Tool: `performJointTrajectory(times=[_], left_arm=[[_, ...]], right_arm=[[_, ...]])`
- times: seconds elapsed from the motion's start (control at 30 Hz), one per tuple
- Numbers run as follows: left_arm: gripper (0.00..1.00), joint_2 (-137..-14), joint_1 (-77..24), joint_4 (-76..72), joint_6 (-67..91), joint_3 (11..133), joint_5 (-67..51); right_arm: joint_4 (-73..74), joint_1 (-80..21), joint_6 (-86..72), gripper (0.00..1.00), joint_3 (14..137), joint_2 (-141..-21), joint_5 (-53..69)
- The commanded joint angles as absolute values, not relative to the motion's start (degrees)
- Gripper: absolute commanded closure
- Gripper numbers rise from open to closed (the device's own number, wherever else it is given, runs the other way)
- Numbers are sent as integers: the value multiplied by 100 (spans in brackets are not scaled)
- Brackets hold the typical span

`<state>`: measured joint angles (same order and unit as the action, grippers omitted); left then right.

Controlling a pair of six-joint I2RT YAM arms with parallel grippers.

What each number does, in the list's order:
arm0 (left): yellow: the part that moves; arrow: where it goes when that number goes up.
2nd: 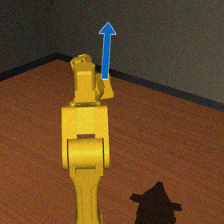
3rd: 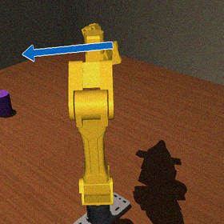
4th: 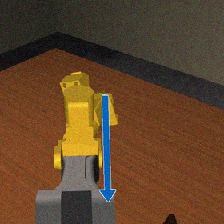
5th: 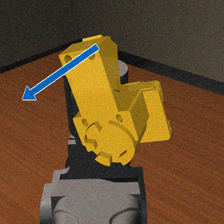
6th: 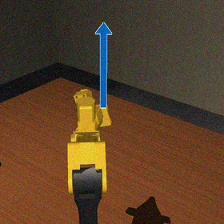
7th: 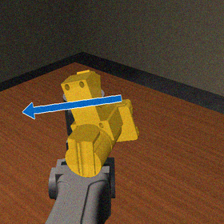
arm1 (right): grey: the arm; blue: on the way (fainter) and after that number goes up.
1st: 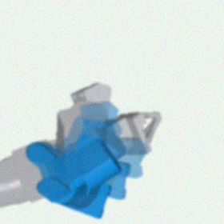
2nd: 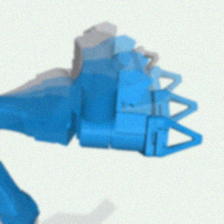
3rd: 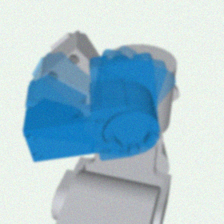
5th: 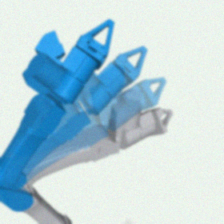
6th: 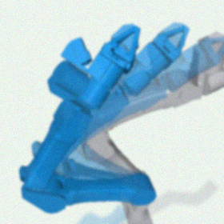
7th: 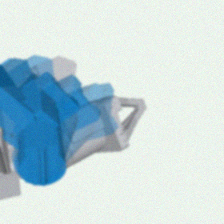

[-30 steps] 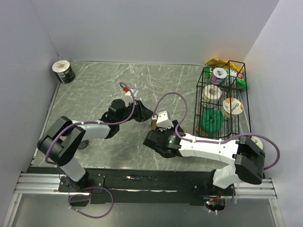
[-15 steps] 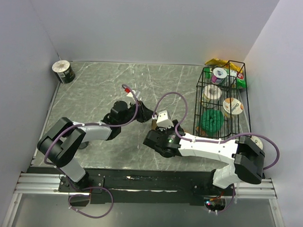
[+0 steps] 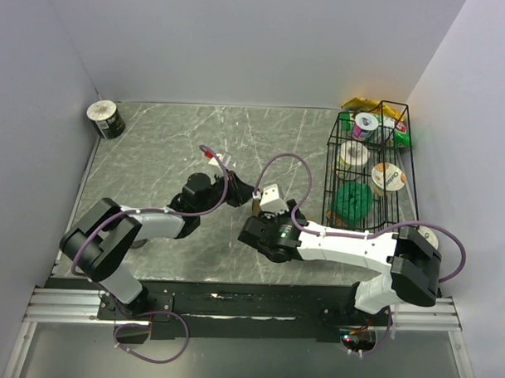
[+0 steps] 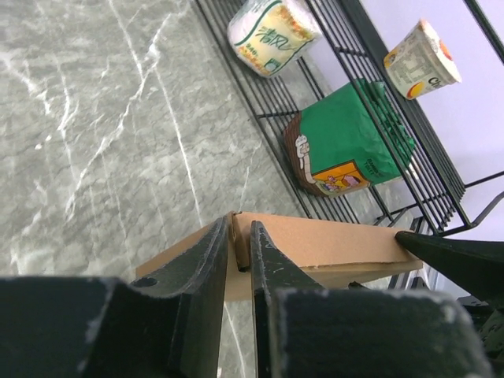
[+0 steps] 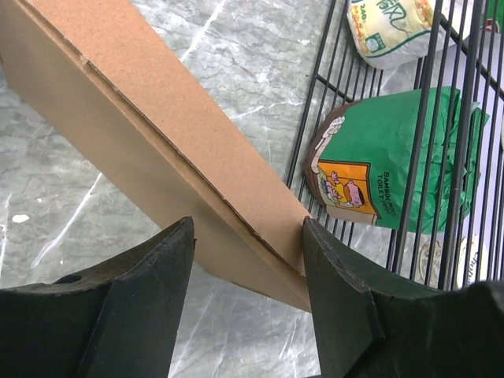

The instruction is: Fold the paper box

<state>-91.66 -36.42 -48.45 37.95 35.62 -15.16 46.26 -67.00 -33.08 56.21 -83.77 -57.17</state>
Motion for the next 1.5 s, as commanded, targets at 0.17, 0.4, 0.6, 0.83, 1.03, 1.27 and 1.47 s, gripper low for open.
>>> performJointTrajectory(times=[0.17, 0.4, 0.6, 0.83, 1.03, 1.27, 1.47], left_arm=[[78, -8421, -3104, -2092, 3366, 3234, -826], [38, -7691, -2699, -1670, 3340, 3647, -1204], [8, -7663, -2452, -2170, 3647, 3594, -1800], [4, -7858, -2435, -2777, 4060, 3446, -1969], [3, -7664, -2400, -3033, 4210, 3322, -1793], [7, -8322, -2171, -3591, 4446, 3384, -1968], [27, -8972, -2136, -4095, 4614, 3533, -2373]], right_arm=[[3894, -6697, -3148, 39, 5853, -8894, -4649], [2963, -6706, -2374, 39, 5985, -9114, -4676], [2558, -6697, -2031, 39, 6100, -9272, -4579], [2373, -6697, -1872, 39, 6249, -9413, -4535], [2356, -6697, -1854, 39, 6354, -9545, -4491], [2347, -6697, -1890, 39, 6302, -9501, -4465], [2399, -6706, -1907, 39, 6328, -9510, -4438]])
